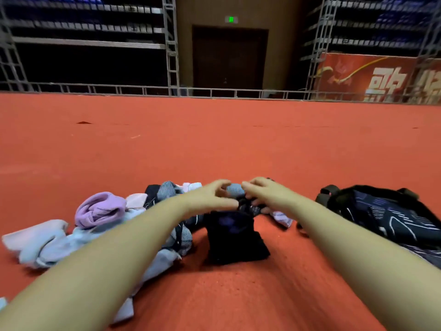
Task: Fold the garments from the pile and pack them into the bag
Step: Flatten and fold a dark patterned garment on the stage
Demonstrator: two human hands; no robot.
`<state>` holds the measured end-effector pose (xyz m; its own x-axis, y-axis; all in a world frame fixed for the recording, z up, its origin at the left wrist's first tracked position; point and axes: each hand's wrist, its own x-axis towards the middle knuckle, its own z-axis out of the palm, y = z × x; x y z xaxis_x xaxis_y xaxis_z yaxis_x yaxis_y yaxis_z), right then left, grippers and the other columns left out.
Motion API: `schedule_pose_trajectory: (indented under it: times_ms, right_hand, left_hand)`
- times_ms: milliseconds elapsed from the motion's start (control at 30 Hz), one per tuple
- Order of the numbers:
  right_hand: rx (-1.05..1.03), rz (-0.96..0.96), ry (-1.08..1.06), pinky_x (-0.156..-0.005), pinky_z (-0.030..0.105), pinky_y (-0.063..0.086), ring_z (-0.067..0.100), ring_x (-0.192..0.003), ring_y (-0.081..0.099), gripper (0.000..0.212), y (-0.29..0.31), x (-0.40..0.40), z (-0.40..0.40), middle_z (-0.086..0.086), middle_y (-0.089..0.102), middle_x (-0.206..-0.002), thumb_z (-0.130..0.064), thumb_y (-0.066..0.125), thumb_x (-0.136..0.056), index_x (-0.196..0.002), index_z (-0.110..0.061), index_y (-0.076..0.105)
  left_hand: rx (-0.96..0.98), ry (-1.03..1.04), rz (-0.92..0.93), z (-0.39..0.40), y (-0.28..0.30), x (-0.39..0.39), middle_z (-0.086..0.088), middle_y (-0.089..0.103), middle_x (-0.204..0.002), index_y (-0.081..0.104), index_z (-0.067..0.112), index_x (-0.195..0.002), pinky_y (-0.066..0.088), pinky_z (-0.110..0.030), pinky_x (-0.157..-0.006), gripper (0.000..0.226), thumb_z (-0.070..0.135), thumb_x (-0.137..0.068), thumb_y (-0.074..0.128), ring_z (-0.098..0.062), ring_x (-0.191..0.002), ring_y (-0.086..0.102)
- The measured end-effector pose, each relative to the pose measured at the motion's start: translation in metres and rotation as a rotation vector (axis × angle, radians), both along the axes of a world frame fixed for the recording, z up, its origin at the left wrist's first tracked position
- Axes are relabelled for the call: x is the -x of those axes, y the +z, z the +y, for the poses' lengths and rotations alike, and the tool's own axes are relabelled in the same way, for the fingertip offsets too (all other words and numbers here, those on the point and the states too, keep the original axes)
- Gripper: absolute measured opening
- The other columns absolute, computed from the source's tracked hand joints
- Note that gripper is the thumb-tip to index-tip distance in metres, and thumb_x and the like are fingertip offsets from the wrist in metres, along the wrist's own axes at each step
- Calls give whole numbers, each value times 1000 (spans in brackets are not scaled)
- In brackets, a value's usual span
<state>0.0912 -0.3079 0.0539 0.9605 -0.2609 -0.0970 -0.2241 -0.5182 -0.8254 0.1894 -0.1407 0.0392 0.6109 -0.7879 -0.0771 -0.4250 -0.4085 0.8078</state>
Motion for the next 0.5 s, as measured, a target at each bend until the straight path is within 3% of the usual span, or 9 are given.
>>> schedule_pose_trajectory:
  times_ms: [67, 167, 267, 367, 433, 500]
  right_hand:
    - [-69, 86, 45, -82, 33, 45, 11, -97, 58, 26, -21, 14, 3, -5, 62, -110, -52, 46, -93, -105, -31, 55]
    - [-152, 32, 37, -93, 34, 43, 10, -107, 56, 18, -40, 29, 4, -7, 60, -118, -44, 49, -94, -109, -36, 53]
    - [-130, 50, 16, -81, 28, 42, 9, -98, 54, 19, -55, 37, 8, -8, 61, -109, -41, 54, -92, -108, -31, 56]
    - [10, 127, -104, -58, 24, 41, 14, -71, 54, 27, -66, 34, 4, -1, 59, -80, -44, 57, -90, -87, -18, 53]
    - [64, 263, -198, -50, 22, 43, 18, -57, 57, 33, -71, 29, -3, 4, 61, -70, -43, 57, -90, -84, -12, 50]
    - [-2, 396, -239, -50, 22, 43, 19, -54, 60, 37, -73, 29, -5, 8, 64, -75, -45, 57, -90, -88, -8, 53]
  left_hand:
    - [-85, -76, 26, 7, -25, 8, 0, 47, -137, 31, 25, -144, 39, -23, -101, 83, 37, -74, 74, -7, -119, 50]
    - [5, -18, 61, 13, -45, 14, 5, 50, -132, 40, 25, -139, 35, -19, -100, 56, 35, -89, 62, -6, -121, 47]
    - [32, 135, 21, 20, -57, 17, 9, 60, -118, 57, 32, -114, 38, -22, -91, 29, 50, -91, 52, -6, -109, 54]
    - [-143, 304, -29, 22, -62, 17, 3, 60, -88, 60, 22, -106, 41, -27, -69, 37, 53, -90, 49, -14, -75, 55]
    - [-268, 353, -92, 19, -61, 16, -3, 61, -87, 56, 20, -107, 43, -29, -68, 43, 57, -88, 48, -20, -75, 59]
    - [-311, 371, -115, 14, -60, 14, -4, 63, -88, 52, 20, -103, 44, -28, -66, 42, 58, -87, 47, -22, -77, 62]
